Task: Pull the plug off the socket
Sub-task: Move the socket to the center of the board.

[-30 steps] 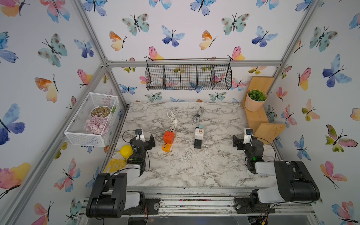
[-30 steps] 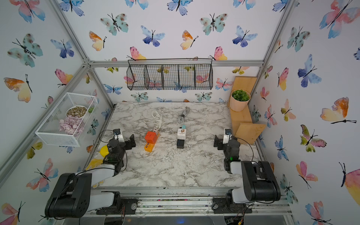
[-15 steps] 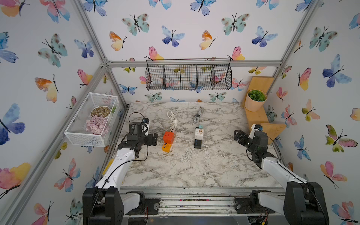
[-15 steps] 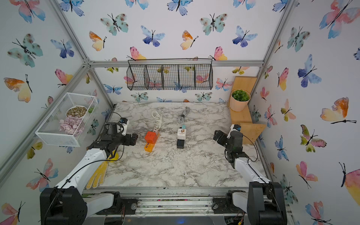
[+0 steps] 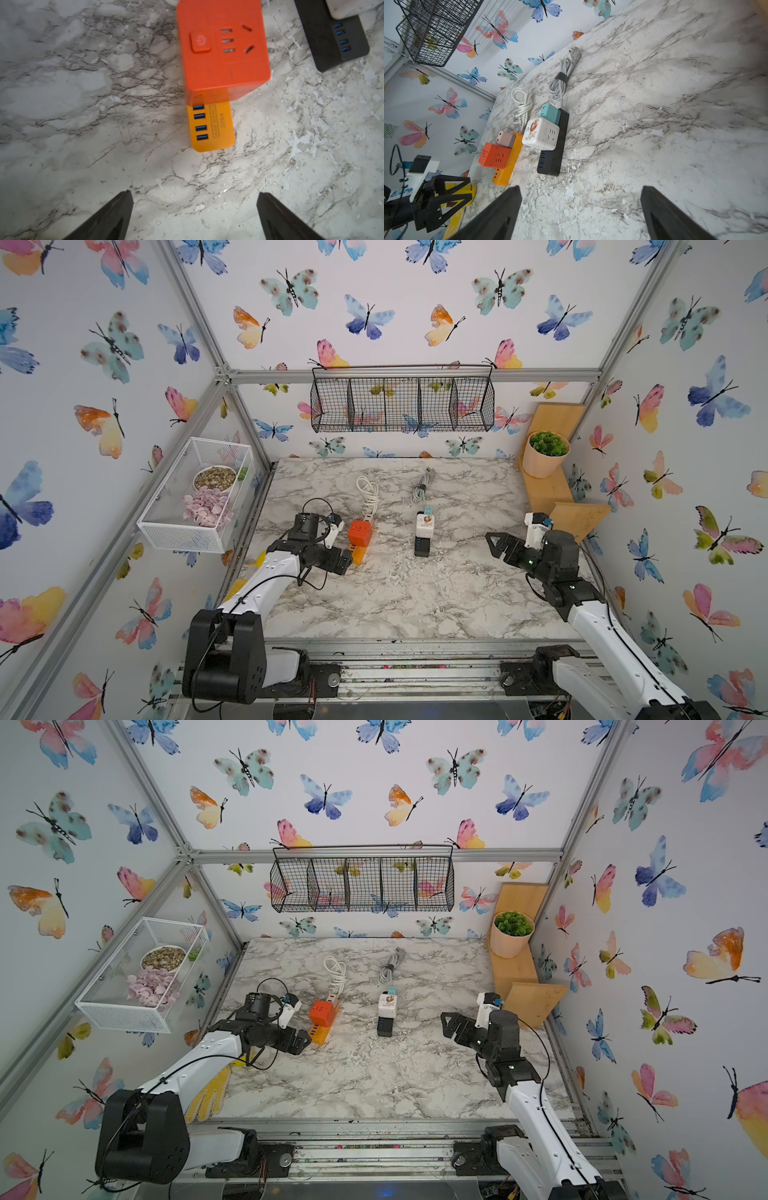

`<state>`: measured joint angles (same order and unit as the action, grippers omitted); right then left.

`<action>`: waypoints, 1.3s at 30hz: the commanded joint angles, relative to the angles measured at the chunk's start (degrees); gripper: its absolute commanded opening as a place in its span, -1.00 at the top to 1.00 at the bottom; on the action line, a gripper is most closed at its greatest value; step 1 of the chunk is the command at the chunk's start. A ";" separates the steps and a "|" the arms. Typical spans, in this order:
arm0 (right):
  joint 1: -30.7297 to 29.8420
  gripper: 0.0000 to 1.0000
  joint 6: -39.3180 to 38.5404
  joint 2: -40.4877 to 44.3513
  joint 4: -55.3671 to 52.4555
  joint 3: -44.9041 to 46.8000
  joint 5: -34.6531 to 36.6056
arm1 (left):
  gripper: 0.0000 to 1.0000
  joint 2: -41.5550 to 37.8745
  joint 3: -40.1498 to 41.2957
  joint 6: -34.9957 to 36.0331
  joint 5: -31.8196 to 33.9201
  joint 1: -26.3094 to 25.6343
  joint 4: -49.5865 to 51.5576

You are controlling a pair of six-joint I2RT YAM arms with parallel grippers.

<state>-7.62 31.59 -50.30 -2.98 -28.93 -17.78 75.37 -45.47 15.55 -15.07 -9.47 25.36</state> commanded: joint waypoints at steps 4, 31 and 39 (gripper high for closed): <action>-0.12 -0.95 -2.58 0.21 -2.69 1.16 0.29 | -0.97 -0.84 4.30 1.19 0.57 -6.44 -8.92; -0.12 -0.95 -4.13 1.61 -3.26 -0.86 -0.04 | -0.86 8.87 4.58 -2.26 8.68 -7.56 -18.22; -0.12 -0.95 -4.19 2.30 -4.07 -1.13 0.38 | -0.79 13.90 1.22 -3.02 8.81 -7.57 -19.54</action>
<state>-7.62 28.21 -48.66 -5.45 -28.47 -17.80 87.07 -42.50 13.34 -5.80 -17.08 6.42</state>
